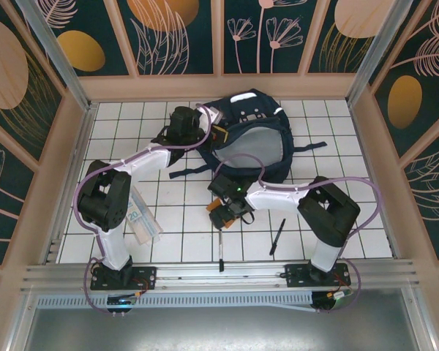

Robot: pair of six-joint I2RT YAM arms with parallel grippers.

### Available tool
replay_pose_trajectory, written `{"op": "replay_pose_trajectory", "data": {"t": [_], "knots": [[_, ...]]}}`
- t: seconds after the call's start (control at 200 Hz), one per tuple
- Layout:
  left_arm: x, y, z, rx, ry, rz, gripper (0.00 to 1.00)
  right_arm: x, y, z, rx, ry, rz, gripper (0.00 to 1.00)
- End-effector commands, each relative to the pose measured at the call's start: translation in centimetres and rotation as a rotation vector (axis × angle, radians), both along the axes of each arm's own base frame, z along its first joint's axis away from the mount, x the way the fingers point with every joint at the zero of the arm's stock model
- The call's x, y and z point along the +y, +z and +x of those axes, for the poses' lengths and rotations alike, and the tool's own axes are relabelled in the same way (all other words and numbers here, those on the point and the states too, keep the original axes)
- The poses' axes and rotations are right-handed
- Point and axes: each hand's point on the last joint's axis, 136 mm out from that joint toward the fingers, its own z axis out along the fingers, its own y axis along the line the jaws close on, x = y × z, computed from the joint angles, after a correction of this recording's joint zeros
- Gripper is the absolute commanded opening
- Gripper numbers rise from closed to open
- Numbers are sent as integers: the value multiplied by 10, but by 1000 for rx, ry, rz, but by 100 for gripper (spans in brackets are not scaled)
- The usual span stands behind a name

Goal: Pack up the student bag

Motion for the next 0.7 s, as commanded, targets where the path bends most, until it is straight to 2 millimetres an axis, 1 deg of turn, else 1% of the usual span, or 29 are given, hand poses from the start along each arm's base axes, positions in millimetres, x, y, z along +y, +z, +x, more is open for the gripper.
{"op": "replay_pose_trajectory", "data": {"t": [0.0,0.04,0.095,0.18,0.24,0.3,0.39,0.46,0.586,0.651,0.696], "knots": [[5,11,8,3,19,-61,0,13,-8,12,-7,22,37,82],[5,13,8,3,18,-63,0,12,-4,15,-11,-5,45,74],[4,15,8,2,14,-67,0,13,4,19,-13,-35,69,68],[3,21,7,2,7,-70,0,12,19,23,-34,-92,104,64],[3,28,7,-5,6,-75,0,11,35,28,-48,-145,150,62],[3,37,7,-22,4,-84,0,7,45,32,-55,-203,195,60],[3,50,6,-42,-1,-93,0,-3,63,42,-49,-309,279,60],[3,60,5,-52,-7,-104,0,-15,76,49,-55,-384,327,60],[2,78,2,-67,-14,-134,0,-41,105,64,-57,-502,428,60],[1,88,0,-75,-26,-160,0,-58,120,77,-55,-572,504,60],[-1,95,-6,-93,-57,-183,0,-67,131,90,-47,-624,568,59]]}}
